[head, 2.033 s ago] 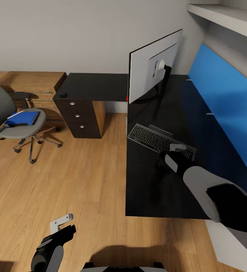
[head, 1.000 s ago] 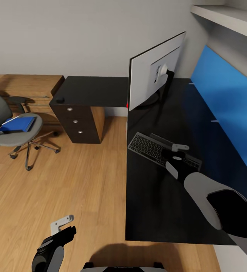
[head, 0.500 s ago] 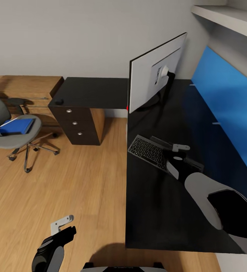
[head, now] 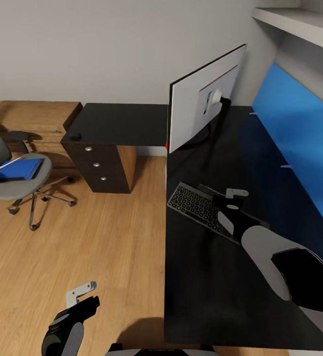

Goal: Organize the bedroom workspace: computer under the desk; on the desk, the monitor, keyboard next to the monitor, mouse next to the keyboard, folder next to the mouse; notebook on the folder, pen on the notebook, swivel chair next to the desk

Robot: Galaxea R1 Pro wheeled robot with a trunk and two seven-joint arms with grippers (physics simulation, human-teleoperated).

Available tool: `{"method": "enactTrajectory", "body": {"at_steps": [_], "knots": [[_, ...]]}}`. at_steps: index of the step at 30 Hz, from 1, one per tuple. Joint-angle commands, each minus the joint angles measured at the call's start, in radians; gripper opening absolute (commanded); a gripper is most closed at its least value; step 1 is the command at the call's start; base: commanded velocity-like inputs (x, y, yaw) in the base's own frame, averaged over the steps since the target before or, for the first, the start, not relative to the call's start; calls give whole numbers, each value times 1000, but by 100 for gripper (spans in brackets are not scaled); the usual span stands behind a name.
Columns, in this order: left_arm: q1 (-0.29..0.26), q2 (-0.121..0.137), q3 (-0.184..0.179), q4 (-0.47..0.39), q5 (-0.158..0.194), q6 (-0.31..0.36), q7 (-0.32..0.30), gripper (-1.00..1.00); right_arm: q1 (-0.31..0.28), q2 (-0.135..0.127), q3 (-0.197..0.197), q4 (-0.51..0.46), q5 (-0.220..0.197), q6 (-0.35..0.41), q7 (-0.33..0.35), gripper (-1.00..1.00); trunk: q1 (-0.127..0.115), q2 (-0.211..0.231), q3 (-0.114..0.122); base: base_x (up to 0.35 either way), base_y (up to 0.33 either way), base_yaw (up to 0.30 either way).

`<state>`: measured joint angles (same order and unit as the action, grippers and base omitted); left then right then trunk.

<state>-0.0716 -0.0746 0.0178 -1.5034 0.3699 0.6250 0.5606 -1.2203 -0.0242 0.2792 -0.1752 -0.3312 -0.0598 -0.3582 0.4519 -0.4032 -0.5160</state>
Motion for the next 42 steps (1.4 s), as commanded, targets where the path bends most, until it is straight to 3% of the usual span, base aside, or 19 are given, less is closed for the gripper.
{"method": "enactTrajectory", "body": {"at_steps": [1,8,14,17,42], "knots": [[-1,-1,1,-1,11,2,8,100,-1,0,8,0,-11,-4,-3,100,1,-2,-1,97,0,0],[-1,-1,1,-2,11,2,8,100,-1,-2,-1,-1,-18,2,-5,100,1,-2,-1,31,0,0],[-1,-1,1,-2,12,2,9,100,-1,-36,-91,-5,-95,2,-3,100,1,-2,-1,3,0,0],[-1,-1,1,-1,11,2,9,100,-1,-42,-107,-6,-109,0,-3,100,1,-2,-1,0,0,0],[-1,-1,1,14,9,1,9,100,-1,-44,-114,-48,-115,-3,-9,100,1,-2,-11,0,0,0]]}}
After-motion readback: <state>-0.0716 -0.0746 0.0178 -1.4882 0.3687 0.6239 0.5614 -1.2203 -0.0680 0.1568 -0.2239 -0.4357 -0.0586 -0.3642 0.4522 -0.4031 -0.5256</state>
